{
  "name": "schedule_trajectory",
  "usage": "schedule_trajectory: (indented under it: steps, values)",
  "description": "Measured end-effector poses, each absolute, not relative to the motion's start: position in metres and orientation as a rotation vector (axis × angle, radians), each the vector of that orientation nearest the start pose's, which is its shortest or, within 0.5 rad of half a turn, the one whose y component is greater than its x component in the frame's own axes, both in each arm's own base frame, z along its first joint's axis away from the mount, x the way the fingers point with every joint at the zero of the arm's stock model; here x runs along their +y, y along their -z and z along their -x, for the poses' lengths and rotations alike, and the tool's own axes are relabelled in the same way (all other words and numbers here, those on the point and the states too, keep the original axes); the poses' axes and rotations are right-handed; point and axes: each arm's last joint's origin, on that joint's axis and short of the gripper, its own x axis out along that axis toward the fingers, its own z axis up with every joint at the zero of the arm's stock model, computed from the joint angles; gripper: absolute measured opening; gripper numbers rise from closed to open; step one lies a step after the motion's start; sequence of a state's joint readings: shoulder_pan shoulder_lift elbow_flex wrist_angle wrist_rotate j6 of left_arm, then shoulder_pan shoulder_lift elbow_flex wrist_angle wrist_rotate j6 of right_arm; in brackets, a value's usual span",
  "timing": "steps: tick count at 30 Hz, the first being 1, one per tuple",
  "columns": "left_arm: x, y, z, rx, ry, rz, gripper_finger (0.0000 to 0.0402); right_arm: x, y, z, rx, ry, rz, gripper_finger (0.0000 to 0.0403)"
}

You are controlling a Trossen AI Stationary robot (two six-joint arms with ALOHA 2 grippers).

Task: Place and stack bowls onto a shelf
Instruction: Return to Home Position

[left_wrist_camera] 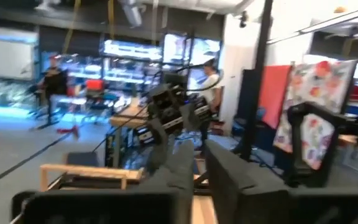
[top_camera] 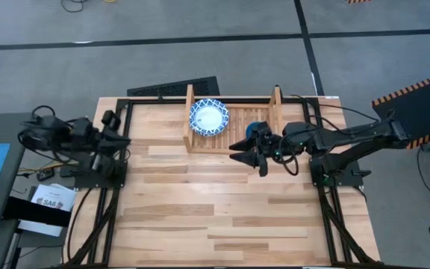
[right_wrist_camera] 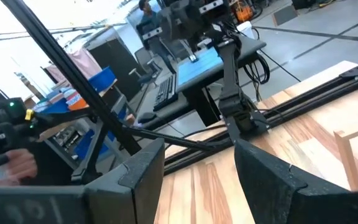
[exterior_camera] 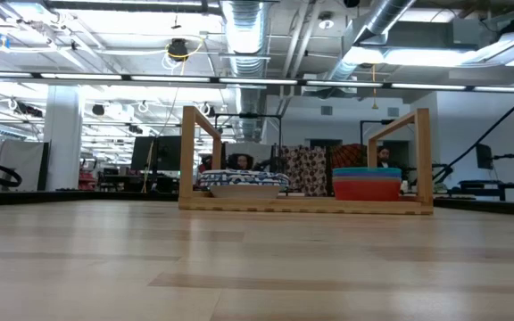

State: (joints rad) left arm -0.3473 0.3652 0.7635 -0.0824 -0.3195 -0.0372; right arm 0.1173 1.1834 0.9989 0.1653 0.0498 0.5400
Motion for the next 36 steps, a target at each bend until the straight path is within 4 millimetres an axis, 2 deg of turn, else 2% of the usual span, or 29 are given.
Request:
schedule_trajectory:
  steps: [4,10,16,18,22,24,28,31,36]
  values:
    - [-0.012,-0.368,-0.053,-0.355,0.101,0.114,0.0005,0.03,-0.36,-0.267,0.034,-0.061,-0.539,0.0221]
    - [-0.014,-0.331,-0.056,-0.348,0.132,0.127,0.0,0.03,-0.359,-0.267,0.045,-0.058,-0.553,0.0221]
    - [-0.003,-0.314,-0.029,-0.408,0.113,0.127,0.0,0.03,-0.359,-0.267,0.047,-0.057,-0.607,0.0221]
    - [-0.003,-0.313,-0.031,-0.421,0.071,0.1,0.0,0.03,-0.359,-0.267,0.047,-0.057,-0.609,0.0221]
    - [-0.008,-0.312,-0.039,-0.429,0.138,0.072,0.0,0.03,-0.359,-0.267,0.055,-0.053,-0.637,0.0221]
    - [-0.012,-0.297,-0.05,-0.372,0.148,0.077,0.0,0.03,-0.358,-0.267,0.059,-0.052,-0.651,0.0221]
    - [-0.016,-0.279,-0.06,-0.476,0.205,0.158,0.0,0.03,-0.357,-0.267,0.071,-0.048,-0.656,0.0221]
    - [-0.018,-0.256,-0.07,-0.443,0.202,0.184,0.0,0.03,-0.356,-0.267,0.078,-0.045,-0.68,0.0221]
    - [-0.014,-0.251,-0.071,-0.463,0.196,0.208,0.0,0.033,-0.355,-0.267,0.098,-0.046,-0.7,0.0221]
